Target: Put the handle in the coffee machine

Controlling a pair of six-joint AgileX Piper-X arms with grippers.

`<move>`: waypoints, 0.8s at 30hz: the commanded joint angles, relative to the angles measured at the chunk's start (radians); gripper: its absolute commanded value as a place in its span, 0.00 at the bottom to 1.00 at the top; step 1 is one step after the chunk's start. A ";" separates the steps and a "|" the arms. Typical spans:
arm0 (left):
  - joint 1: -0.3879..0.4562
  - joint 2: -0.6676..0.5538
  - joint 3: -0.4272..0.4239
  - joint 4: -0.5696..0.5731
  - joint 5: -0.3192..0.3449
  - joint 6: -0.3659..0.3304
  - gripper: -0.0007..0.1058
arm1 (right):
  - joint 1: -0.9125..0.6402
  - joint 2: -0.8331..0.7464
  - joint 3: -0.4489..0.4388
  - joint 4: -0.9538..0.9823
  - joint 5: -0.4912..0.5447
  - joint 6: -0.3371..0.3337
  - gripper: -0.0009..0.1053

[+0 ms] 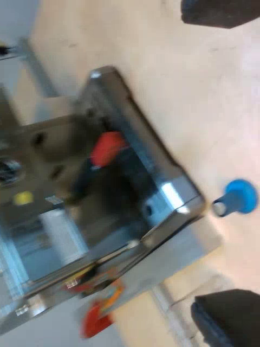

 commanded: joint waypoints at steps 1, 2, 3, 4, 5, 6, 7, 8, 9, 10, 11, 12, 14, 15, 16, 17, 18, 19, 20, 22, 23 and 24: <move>-0.005 -0.138 0.072 0.023 0.003 0.009 1.00 | -0.004 -0.049 -0.008 -0.014 -0.011 -0.008 0.60; -0.005 -0.138 0.076 0.033 0.002 0.009 1.00 | -0.004 -0.049 -0.008 -0.017 -0.011 -0.008 0.60; -0.005 -0.135 0.094 0.026 -0.013 0.007 1.00 | -0.004 -0.049 -0.008 -0.021 -0.011 -0.008 0.60; -0.005 -0.135 0.110 0.016 -0.051 -0.002 1.00 | -0.004 -0.049 -0.008 -0.024 -0.011 -0.008 0.60; -0.005 -0.135 0.119 0.012 -0.064 -0.008 1.00 | -0.004 -0.049 -0.008 -0.026 -0.011 -0.008 0.60; -0.005 -0.135 0.132 0.006 -0.084 -0.024 1.00 | -0.004 -0.046 -0.008 -0.033 -0.011 -0.008 0.60; -0.005 -0.135 0.159 -0.014 -0.108 -0.041 1.00 | -0.004 -0.047 -0.004 -0.038 -0.011 -0.008 0.60; -0.005 -0.135 0.166 -0.025 -0.113 -0.045 1.00 | -0.004 -0.047 -0.002 -0.043 -0.011 -0.008 0.60; -0.005 -0.135 0.184 -0.042 -0.115 -0.047 1.00 | -0.004 -0.047 0.004 -0.050 -0.017 -0.008 0.60; -0.005 -0.135 0.207 -0.070 -0.108 -0.067 1.00 | -0.004 -0.047 0.016 -0.070 -0.018 -0.008 0.60; -0.005 -0.135 0.218 -0.080 -0.105 -0.076 1.00 | -0.004 -0.047 0.022 -0.076 -0.018 -0.008 0.60; -0.005 -0.135 0.240 -0.111 -0.092 -0.098 1.00 | -0.004 -0.047 0.043 -0.100 -0.019 -0.008 0.60; -0.005 -0.135 0.259 -0.140 -0.069 -0.105 1.00 | -0.004 -0.047 0.068 -0.135 -0.032 -0.008 0.60; -0.005 -0.135 0.265 -0.147 -0.062 -0.104 1.00 | -0.004 -0.047 0.077 -0.146 -0.041 -0.008 0.60; -0.005 -0.135 0.296 -0.208 -0.066 -0.105 1.00 | -0.004 -0.047 0.092 -0.167 -0.059 -0.008 0.60; -0.005 -0.135 0.301 -0.228 -0.065 -0.105 1.00 | -0.004 -0.047 0.104 -0.182 -0.070 -0.008 0.60; -0.005 -0.133 0.309 -0.248 -0.066 -0.108 1.00 | -0.004 -0.047 0.116 -0.202 -0.088 -0.008 0.60; -0.005 -0.133 0.322 -0.313 -0.081 -0.168 1.00 | -0.004 -0.046 0.137 -0.242 -0.134 0.001 0.60; -0.008 -0.133 0.327 -0.329 -0.090 -0.190 1.00 | -0.004 -0.046 0.142 -0.247 -0.139 0.001 0.60; -0.020 -0.133 0.348 -0.401 -0.190 -0.321 1.00 | -0.004 -0.044 0.156 -0.268 -0.151 0.001 0.60; -0.020 -0.133 0.357 -0.428 -0.236 -0.341 1.00 | -0.004 -0.044 0.162 -0.274 -0.151 0.001 0.60; -0.020 -0.133 0.376 -0.448 -0.293 -0.327 1.00 | -0.004 -0.044 0.180 -0.287 -0.140 -0.001 0.60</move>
